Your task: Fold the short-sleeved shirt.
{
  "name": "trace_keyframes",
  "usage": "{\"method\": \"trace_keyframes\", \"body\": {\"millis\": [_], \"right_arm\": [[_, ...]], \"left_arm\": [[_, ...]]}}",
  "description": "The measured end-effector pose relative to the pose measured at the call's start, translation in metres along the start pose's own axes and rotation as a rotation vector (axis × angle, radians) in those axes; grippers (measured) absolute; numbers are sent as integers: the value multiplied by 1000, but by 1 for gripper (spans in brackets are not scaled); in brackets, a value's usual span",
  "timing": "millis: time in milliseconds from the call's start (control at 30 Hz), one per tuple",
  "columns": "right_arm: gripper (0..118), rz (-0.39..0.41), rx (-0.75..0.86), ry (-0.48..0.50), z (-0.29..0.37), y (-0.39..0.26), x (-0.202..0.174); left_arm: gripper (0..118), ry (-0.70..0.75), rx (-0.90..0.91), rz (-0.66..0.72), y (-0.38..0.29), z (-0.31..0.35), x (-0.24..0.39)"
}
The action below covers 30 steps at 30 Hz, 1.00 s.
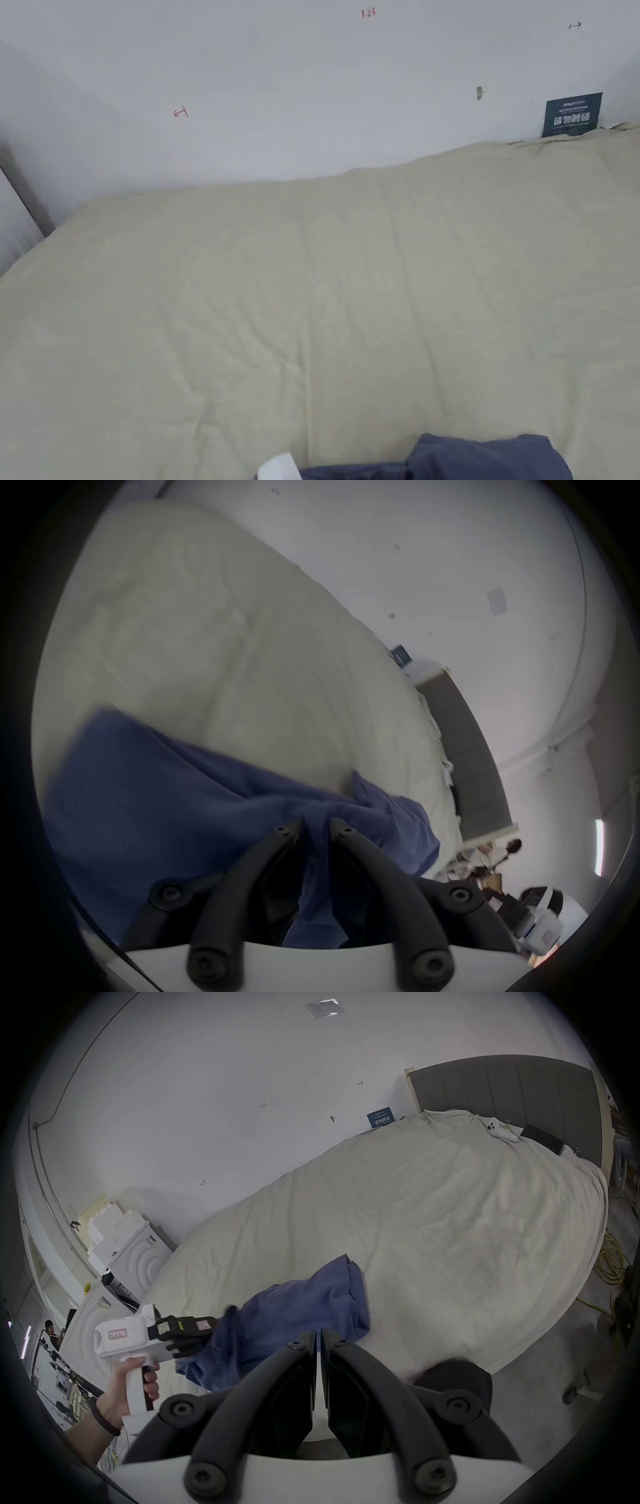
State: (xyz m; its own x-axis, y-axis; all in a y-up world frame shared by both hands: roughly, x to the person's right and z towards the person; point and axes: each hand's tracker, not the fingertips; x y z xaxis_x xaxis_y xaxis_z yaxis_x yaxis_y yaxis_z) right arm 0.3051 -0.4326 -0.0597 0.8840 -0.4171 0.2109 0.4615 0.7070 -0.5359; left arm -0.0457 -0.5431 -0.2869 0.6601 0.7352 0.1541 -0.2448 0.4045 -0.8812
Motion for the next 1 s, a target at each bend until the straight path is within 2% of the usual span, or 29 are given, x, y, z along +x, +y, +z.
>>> {"method": "trace_keyframes", "body": {"millis": [33, 100, 133, 200, 300, 367, 467, 567, 600, 633, 667, 700, 733, 767, 933, 967, 1000], "right_arm": [[3, -1, 1, -7, 2, 0, 1], [3, -8, 2, -18, 3, 1, 3], [3, -9, -1, -19, 3, 1, 4], [3, -15, 4, -28, 4, 1, 5], [3, -16, 1, -24, 2, 1, 3], [3, -12, -2, -19, 2, 1, -1], [3, 1, -2, 19, 3, 2, -8], [3, 19, 5, 34, -1, 3, -16], [3, 29, -1, 45, -2, 3, -17], [3, 38, -5, 53, -4, 4, -19], [3, 43, -5, 56, -5, 4, -21], [3, 48, -7, 61, -6, 4, -23], [3, 52, -11, 68, -6, 4, -24], [3, 54, -11, 71, -6, 3, -26], [3, 65, -21, 69, -2, 1, -30], [3, 64, -21, 68, -1, 1, -30], [3, 60, -20, 67, 0, 1, -29]], "left_arm": [[17, -28, -22, -23, -5, -12, 4], [16, 42, -20, -26, -6, -26, 8], [9, 43, -23, -56, -6, -32, 5], [7, 126, -46, -71, -4, -39, 4], [7, 101, -52, -147, -1, -38, 8], [7, 100, -48, -146, -2, -37, 9], [7, 16, -40, -41, 7, -8, 12], [13, -59, 112, -77, 21, 57, 0], [15, -53, 136, -56, 24, 74, -9], [24, -63, 177, -26, 27, 93, -23], [45, -71, 196, -5, 30, 108, -37], [80, -59, 203, 17, 32, 118, -52], [103, -20, 207, 48, 30, 125, -67], [113, 10, 209, 84, 28, 129, -80], [106, -110, 124, 315, 8, 97, -126], [104, -164, 117, 314, 0, 87, -76], [97, -214, 174, 304, -6, 82, -67]]}}
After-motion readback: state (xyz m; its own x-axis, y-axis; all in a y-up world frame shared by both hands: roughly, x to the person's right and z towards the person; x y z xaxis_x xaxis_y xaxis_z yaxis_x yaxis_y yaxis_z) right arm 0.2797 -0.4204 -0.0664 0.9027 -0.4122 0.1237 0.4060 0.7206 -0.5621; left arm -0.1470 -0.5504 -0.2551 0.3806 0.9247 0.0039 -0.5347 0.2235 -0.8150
